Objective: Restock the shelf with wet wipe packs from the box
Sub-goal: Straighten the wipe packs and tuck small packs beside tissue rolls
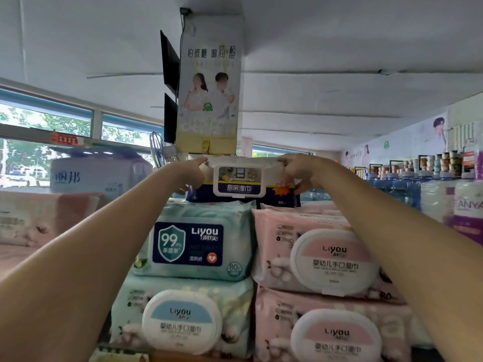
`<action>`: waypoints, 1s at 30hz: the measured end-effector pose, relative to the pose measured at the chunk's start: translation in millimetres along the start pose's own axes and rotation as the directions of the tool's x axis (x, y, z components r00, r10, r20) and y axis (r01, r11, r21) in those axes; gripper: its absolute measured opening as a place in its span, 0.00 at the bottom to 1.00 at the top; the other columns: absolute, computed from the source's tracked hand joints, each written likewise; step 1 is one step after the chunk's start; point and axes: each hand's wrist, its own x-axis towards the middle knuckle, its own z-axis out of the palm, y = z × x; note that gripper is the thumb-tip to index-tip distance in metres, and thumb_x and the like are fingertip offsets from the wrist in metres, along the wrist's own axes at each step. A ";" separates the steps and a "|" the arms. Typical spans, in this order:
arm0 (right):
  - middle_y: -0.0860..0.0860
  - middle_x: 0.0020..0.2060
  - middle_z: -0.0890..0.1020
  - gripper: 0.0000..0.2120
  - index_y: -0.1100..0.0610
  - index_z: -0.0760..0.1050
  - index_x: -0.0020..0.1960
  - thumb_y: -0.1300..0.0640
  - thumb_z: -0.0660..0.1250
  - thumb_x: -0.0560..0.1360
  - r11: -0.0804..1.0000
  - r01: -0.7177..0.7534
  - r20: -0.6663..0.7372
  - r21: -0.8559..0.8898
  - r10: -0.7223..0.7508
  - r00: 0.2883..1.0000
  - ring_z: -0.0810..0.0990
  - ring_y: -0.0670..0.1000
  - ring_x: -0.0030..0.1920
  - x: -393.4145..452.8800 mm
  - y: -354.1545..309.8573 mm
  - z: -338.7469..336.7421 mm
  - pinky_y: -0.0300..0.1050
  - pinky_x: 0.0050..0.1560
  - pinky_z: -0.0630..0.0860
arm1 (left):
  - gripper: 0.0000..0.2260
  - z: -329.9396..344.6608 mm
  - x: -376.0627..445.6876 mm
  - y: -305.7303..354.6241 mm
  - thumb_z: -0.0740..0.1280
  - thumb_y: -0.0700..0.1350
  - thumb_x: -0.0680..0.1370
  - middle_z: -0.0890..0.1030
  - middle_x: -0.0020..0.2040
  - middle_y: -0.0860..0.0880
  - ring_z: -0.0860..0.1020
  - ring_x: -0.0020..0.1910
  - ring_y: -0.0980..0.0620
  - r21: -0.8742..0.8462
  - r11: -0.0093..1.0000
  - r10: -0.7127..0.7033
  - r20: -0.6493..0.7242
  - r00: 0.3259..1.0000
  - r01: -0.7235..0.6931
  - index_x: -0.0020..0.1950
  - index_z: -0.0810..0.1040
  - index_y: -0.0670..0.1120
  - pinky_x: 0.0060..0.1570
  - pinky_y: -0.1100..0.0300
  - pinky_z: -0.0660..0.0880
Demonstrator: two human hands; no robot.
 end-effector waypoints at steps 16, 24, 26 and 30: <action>0.53 0.58 0.78 0.17 0.56 0.74 0.62 0.56 0.68 0.74 0.794 0.370 0.051 -0.483 -0.397 0.917 0.75 0.49 0.55 -156.2 10.1 19.8 0.34 0.46 0.69 | 0.15 43.5 -140.0 26.9 0.61 0.43 0.78 0.78 0.60 0.46 0.75 0.57 0.45 0.381 0.836 0.396 0.078 0.915 -0.394 0.64 0.75 0.48 0.59 0.52 0.72; 0.52 0.68 0.69 0.24 0.51 0.65 0.70 0.57 0.64 0.74 0.726 0.300 -0.089 -0.619 -0.444 0.891 0.67 0.55 0.67 -178.0 30.5 28.3 0.57 0.68 0.62 | 0.18 67.7 -163.7 34.3 0.59 0.42 0.77 0.73 0.64 0.44 0.72 0.62 0.41 0.428 0.844 0.429 -0.175 0.886 -0.324 0.67 0.70 0.49 0.59 0.48 0.66; 0.54 0.66 0.70 0.21 0.52 0.68 0.67 0.55 0.64 0.75 0.741 0.283 -0.151 -0.609 -0.459 0.876 0.68 0.55 0.66 -188.2 39.7 4.2 0.57 0.68 0.63 | 0.19 70.7 -171.6 44.7 0.61 0.40 0.76 0.69 0.66 0.44 0.68 0.65 0.41 0.425 0.836 0.464 -0.212 0.860 -0.347 0.67 0.70 0.47 0.64 0.45 0.64; 0.57 0.62 0.72 0.14 0.55 0.75 0.60 0.59 0.65 0.74 0.772 0.188 -0.220 -0.608 -0.391 0.894 0.71 0.57 0.62 -207.1 75.5 -56.4 0.50 0.63 0.67 | 0.15 93.0 -188.4 80.6 0.62 0.41 0.75 0.67 0.67 0.45 0.65 0.67 0.43 0.393 0.801 0.548 -0.178 0.817 -0.452 0.62 0.74 0.47 0.67 0.46 0.61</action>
